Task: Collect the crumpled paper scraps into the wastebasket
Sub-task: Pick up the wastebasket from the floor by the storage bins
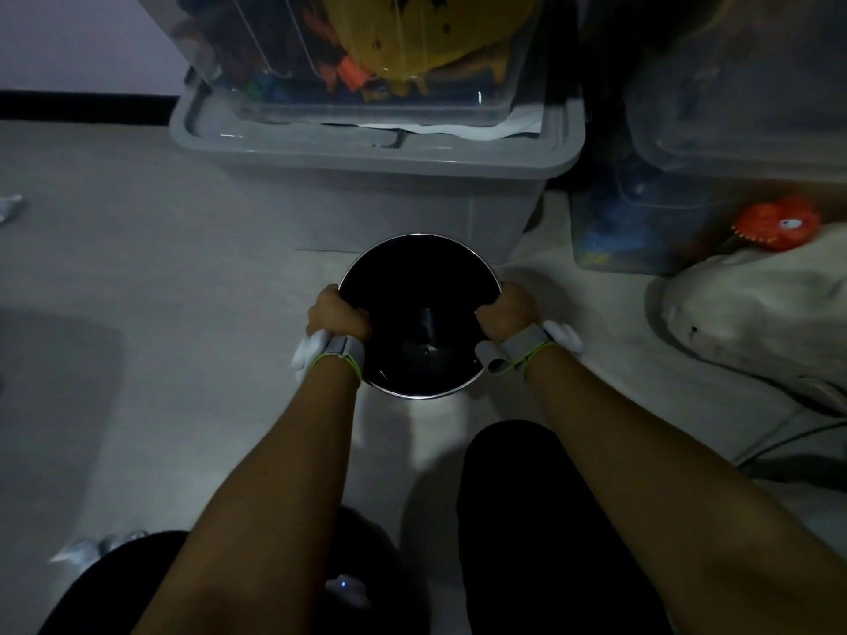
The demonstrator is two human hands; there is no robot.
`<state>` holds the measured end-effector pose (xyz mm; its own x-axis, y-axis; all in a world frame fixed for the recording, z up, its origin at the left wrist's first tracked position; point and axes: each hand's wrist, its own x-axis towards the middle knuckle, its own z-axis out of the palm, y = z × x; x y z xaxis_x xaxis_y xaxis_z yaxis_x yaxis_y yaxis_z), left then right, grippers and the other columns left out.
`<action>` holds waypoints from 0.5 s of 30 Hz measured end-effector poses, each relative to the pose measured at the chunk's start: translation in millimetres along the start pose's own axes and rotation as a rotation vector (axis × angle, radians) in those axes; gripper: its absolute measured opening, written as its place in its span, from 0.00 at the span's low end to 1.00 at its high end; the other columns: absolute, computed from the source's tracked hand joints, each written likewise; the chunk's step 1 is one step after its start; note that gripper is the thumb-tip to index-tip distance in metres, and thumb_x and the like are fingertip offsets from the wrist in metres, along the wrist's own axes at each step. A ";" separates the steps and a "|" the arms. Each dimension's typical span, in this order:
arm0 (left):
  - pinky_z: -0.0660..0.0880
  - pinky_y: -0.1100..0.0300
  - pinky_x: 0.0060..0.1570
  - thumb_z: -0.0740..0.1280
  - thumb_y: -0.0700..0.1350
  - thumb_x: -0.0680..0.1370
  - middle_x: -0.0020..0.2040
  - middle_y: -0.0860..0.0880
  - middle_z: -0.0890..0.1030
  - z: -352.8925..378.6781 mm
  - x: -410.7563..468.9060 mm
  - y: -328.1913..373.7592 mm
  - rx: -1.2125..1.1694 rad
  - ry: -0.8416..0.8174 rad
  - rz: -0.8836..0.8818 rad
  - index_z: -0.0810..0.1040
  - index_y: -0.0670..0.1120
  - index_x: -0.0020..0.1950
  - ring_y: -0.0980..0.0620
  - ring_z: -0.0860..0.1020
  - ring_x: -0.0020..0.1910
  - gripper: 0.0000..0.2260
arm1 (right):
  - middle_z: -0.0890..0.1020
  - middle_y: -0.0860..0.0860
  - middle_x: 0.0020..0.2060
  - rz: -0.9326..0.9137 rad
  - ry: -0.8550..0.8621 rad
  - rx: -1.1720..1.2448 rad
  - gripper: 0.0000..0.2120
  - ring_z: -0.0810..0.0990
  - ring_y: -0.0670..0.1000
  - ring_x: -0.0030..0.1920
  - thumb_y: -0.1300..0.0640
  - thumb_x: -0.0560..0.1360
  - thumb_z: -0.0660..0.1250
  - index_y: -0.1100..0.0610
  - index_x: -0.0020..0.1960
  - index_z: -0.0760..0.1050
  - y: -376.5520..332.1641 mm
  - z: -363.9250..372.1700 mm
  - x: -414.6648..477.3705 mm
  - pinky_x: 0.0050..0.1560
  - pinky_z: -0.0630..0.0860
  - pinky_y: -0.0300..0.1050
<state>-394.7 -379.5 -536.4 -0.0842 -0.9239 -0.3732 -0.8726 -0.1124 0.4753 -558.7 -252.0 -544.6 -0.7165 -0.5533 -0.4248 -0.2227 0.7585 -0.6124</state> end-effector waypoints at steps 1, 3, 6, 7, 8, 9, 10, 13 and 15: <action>0.75 0.48 0.53 0.65 0.41 0.74 0.54 0.36 0.81 -1.5 -0.4 1.5 -0.008 -0.001 -0.003 0.76 0.43 0.52 0.34 0.79 0.53 0.08 | 0.79 0.66 0.43 -0.001 -0.009 -0.007 0.03 0.74 0.58 0.40 0.64 0.73 0.63 0.64 0.41 0.71 -1.8 -2.6 -0.6 0.40 0.64 0.43; 0.75 0.49 0.52 0.65 0.41 0.74 0.54 0.36 0.81 -8.1 -2.5 7.2 -0.036 0.004 0.000 0.77 0.43 0.53 0.34 0.79 0.53 0.09 | 0.79 0.65 0.44 0.007 -0.008 0.002 0.04 0.78 0.60 0.44 0.65 0.73 0.63 0.67 0.44 0.74 -7.9 -10.7 -3.8 0.40 0.65 0.43; 0.75 0.50 0.52 0.64 0.41 0.74 0.55 0.37 0.81 -33.7 -14.7 23.9 -0.070 0.003 0.012 0.77 0.44 0.54 0.34 0.79 0.54 0.09 | 0.78 0.64 0.41 0.038 0.005 -0.002 0.06 0.78 0.62 0.46 0.66 0.73 0.62 0.70 0.44 0.74 -28.1 -30.1 -16.5 0.42 0.66 0.44; 0.74 0.50 0.52 0.64 0.41 0.74 0.55 0.37 0.81 -47.0 -21.3 30.0 -0.071 0.002 0.012 0.77 0.44 0.53 0.34 0.79 0.54 0.09 | 0.77 0.62 0.39 0.050 0.006 0.005 0.05 0.78 0.62 0.45 0.66 0.73 0.62 0.70 0.43 0.73 -39.2 -39.1 -24.7 0.42 0.66 0.44; 0.74 0.50 0.53 0.64 0.42 0.74 0.54 0.37 0.81 -62.8 -28.9 36.6 -0.076 0.001 0.012 0.76 0.44 0.52 0.34 0.79 0.53 0.08 | 0.78 0.62 0.40 0.051 0.011 0.019 0.05 0.78 0.62 0.46 0.66 0.73 0.62 0.70 0.44 0.73 -51.1 -49.0 -33.0 0.42 0.66 0.44; 0.74 0.50 0.53 0.64 0.42 0.74 0.54 0.37 0.81 -80.5 -37.8 43.6 -0.085 0.002 0.009 0.76 0.45 0.51 0.34 0.79 0.53 0.07 | 0.79 0.63 0.45 0.059 0.015 0.030 0.07 0.79 0.62 0.49 0.66 0.72 0.62 0.70 0.48 0.75 -65.6 -61.2 -43.8 0.42 0.68 0.45; 0.75 0.49 0.53 0.64 0.42 0.74 0.53 0.37 0.81 -100.0 -47.4 52.0 -0.100 0.008 0.007 0.76 0.45 0.51 0.34 0.79 0.52 0.07 | 0.80 0.64 0.49 0.067 0.022 0.033 0.10 0.79 0.63 0.51 0.66 0.72 0.62 0.69 0.52 0.75 -80.4 -73.7 -55.2 0.43 0.70 0.46; 0.75 0.49 0.51 0.63 0.41 0.73 0.50 0.37 0.82 -171.5 -83.7 79.3 -0.142 0.041 -0.013 0.77 0.45 0.48 0.34 0.79 0.50 0.06 | 0.80 0.64 0.52 0.038 0.050 0.066 0.08 0.79 0.60 0.51 0.67 0.73 0.61 0.66 0.51 0.75 -135.6 -119.8 -103.0 0.46 0.71 0.46; 0.75 0.49 0.51 0.63 0.40 0.73 0.50 0.38 0.82 -220.1 -109.4 93.9 -0.155 0.073 -0.023 0.77 0.45 0.48 0.34 0.79 0.51 0.06 | 0.80 0.65 0.50 0.016 0.047 0.089 0.08 0.79 0.60 0.49 0.66 0.72 0.61 0.65 0.50 0.75 -167.7 -146.5 -134.4 0.45 0.72 0.47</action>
<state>-361.6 -369.5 -275.6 -0.0256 -0.9439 -0.3293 -0.7890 -0.1831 0.5864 -521.9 -254.4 -287.1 -0.7500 -0.5229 -0.4050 -0.1523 0.7324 -0.6636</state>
